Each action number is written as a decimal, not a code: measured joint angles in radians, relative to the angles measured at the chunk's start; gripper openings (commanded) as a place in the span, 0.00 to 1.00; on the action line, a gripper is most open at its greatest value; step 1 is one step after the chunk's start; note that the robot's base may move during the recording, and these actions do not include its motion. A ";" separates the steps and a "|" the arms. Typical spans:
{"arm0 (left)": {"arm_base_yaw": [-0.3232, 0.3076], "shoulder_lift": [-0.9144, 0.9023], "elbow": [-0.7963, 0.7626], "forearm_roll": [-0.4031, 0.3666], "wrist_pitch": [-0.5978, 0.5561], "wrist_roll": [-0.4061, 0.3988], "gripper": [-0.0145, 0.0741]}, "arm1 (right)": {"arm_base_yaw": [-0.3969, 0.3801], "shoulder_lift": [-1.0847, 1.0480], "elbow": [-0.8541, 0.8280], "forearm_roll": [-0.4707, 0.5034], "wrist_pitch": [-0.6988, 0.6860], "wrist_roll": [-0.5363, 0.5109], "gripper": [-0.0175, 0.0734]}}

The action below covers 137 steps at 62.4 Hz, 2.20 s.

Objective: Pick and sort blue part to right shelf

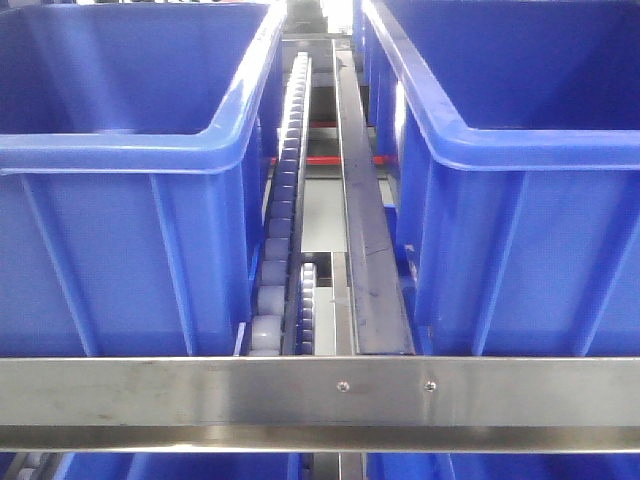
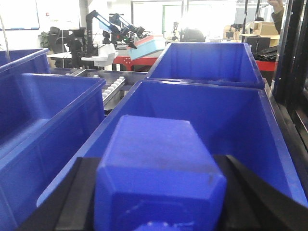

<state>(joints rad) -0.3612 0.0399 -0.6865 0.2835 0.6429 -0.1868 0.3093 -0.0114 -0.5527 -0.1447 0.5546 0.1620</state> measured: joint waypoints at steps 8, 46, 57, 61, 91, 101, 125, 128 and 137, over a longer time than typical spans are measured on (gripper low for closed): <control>0.000 0.000 0.000 0.000 0.000 0.000 0.47 | 0.000 0.000 0.000 0.000 0.000 0.000 0.41; 0.000 0.000 0.000 0.002 0.000 0.000 0.47 | 0.000 0.000 0.000 0.000 0.000 0.000 0.41; 0.000 0.000 0.000 0.004 -0.002 0.000 0.47 | 0.000 0.000 0.000 0.000 0.000 0.000 0.41; 0.000 0.000 0.000 0.004 -0.005 0.000 0.47 | 0.000 0.000 0.000 0.000 0.000 0.000 0.41; 0.000 0.207 0.000 0.004 -0.083 0.000 0.47 | 0.000 0.000 0.000 0.000 0.000 0.000 0.41; 0.000 0.513 -0.064 0.002 -0.113 -0.038 0.47 | 0.000 0.000 0.000 0.000 0.000 0.000 0.41; 0.014 1.207 -0.543 -0.003 0.095 -0.075 0.47 | 0.000 0.000 0.000 0.000 0.002 0.000 0.41; 0.032 1.278 -0.580 -0.018 0.119 -0.077 0.47 | 0.000 0.000 0.000 0.000 0.005 0.000 0.41; 0.108 1.460 -0.648 -0.116 0.140 -0.077 0.47 | 0.000 0.000 0.000 0.000 0.029 0.000 0.41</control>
<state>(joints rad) -0.2527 1.4995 -1.3348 0.1671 0.7830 -0.2636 0.3093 -0.0114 -0.5527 -0.1447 0.5836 0.1620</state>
